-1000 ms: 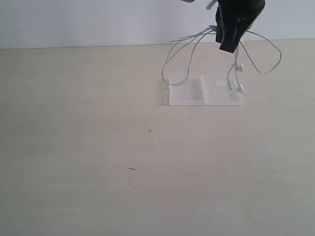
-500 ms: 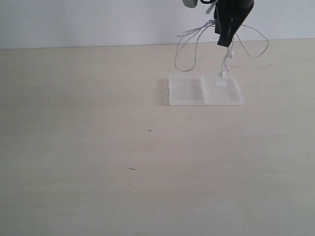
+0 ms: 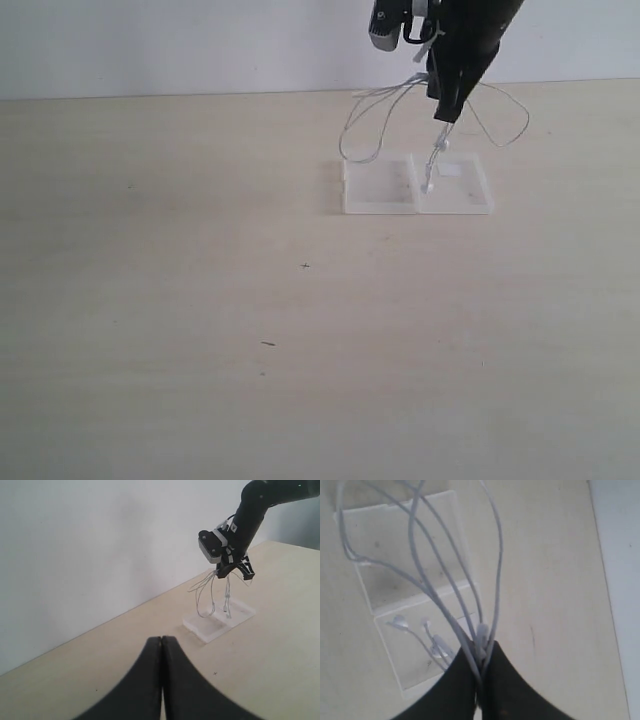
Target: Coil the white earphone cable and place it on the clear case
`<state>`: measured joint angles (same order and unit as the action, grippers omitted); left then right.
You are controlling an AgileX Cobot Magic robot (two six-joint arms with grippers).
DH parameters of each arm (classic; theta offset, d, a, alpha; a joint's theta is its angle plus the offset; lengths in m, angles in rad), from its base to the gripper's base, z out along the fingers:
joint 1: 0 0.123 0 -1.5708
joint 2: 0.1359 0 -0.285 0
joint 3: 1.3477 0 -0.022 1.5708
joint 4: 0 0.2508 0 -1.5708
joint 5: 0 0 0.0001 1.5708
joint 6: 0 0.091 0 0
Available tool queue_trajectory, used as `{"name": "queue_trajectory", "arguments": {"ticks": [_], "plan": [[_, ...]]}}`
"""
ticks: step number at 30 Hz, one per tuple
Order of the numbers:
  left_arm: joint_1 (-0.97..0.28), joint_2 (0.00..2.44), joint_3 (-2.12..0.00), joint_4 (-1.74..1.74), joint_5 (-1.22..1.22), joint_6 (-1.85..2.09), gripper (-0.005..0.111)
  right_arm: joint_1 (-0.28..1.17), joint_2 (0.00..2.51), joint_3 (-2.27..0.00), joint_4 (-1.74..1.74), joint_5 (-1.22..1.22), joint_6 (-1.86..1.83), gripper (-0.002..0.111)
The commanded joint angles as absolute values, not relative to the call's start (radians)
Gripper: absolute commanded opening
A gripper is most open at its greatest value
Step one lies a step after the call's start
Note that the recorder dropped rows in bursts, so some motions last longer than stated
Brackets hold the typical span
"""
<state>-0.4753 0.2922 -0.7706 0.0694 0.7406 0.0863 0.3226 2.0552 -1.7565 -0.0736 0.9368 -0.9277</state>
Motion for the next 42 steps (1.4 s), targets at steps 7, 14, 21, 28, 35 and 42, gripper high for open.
{"name": "queue_trajectory", "arguments": {"ticks": [7, 14, 21, 28, 35, 42], "plan": [[-0.475, 0.287, -0.767, 0.079, 0.783, 0.075, 0.000, 0.320, 2.101, -1.763, -0.156, 0.888, -0.930, 0.000], [-0.475, 0.287, -0.767, 0.096, 0.783, 0.073, 0.000, 0.320, 2.101, -1.763, -0.156, 0.889, -0.930, 0.000], [-0.475, 0.287, -0.767, 0.101, 0.781, 0.073, 0.000, 0.320, 2.108, -1.763, -0.140, 0.893, -0.927, 0.000], [-0.475, 0.359, -0.700, 0.101, 0.430, 0.063, 0.000, 0.320, 2.025, -1.763, -0.111, 0.946, -0.861, 0.000], [-0.475, 0.703, -0.644, 0.101, 0.060, -0.061, 0.000, 0.320, 1.979, -1.763, -0.062, 0.999, -0.827, 0.000], [-0.475, 0.810, -0.654, 0.099, 0.009, -0.113, 0.000, 0.320, 1.969, -1.763, -0.057, 0.997, -0.813, 0.000]]}}
